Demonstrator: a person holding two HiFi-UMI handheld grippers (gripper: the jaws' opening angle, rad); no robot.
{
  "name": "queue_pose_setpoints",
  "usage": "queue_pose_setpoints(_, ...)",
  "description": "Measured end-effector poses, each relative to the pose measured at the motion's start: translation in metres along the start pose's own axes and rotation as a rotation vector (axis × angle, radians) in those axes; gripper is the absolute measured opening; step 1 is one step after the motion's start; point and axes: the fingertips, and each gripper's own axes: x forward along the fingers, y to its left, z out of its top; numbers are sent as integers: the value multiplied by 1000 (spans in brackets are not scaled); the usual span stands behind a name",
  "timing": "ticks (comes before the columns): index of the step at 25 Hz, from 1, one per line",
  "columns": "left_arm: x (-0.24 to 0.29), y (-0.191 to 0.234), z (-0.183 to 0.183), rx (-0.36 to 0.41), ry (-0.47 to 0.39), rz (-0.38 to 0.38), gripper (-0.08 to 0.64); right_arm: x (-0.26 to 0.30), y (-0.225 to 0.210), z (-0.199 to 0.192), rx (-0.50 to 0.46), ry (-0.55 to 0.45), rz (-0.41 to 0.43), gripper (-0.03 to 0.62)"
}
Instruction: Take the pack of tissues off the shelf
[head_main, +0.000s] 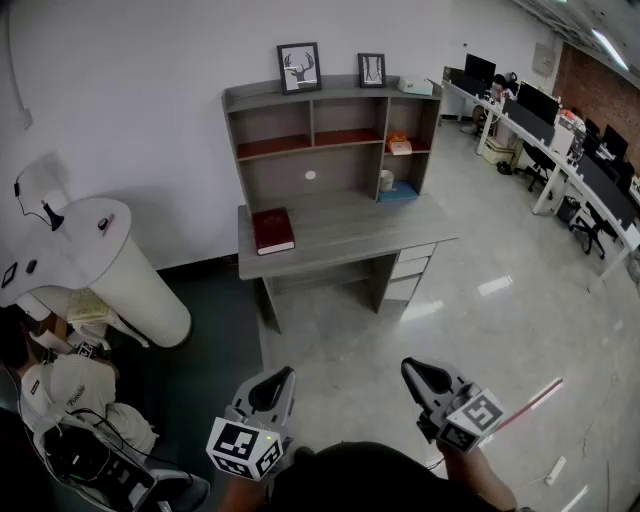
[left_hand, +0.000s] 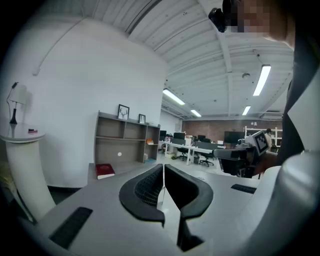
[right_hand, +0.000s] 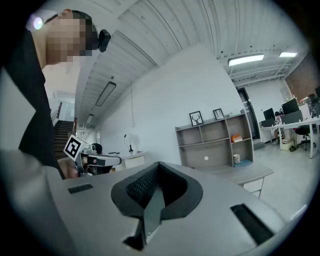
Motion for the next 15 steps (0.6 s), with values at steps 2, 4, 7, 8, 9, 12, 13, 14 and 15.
queue_pose_setpoints(2, -1, 0, 0, -4, 2, 1, 22, 0, -1, 1, 11, -2, -10, 15)
queue_pose_setpoints(4, -1, -1, 0, -9, 5, 1, 21, -1, -2, 1, 15, -3, -14, 15)
queue_pose_setpoints(7, -1, -4, -2, -15, 10, 3, 23, -4, -3, 1, 17, -4, -15, 15)
queue_pose_setpoints(8, 0, -4, -2, -16, 11, 3, 23, -5, -4, 1, 19, -4, -17, 15)
queue_pose_setpoints(9, 1, -6, -2, -16, 11, 2, 23, -7, -6, 1, 21, -6, -20, 15)
queue_pose_setpoints(12, 8, -14, 1, -13, 13, -8, 22, -16, -13, 2, 29, -16, -34, 15)
queue_pose_setpoints(13, 11, -18, 2, -12, 15, -12, 23, -20, -16, 3, 31, -23, -35, 15)
queue_pose_setpoints(14, 15, -22, 2, -12, 16, -17, 23, -25, -18, 5, 33, -32, -31, 15)
queue_pose_setpoints(15, 19, -27, 3, -12, 18, -22, 22, -29, -20, 7, 35, -43, -22, 15)
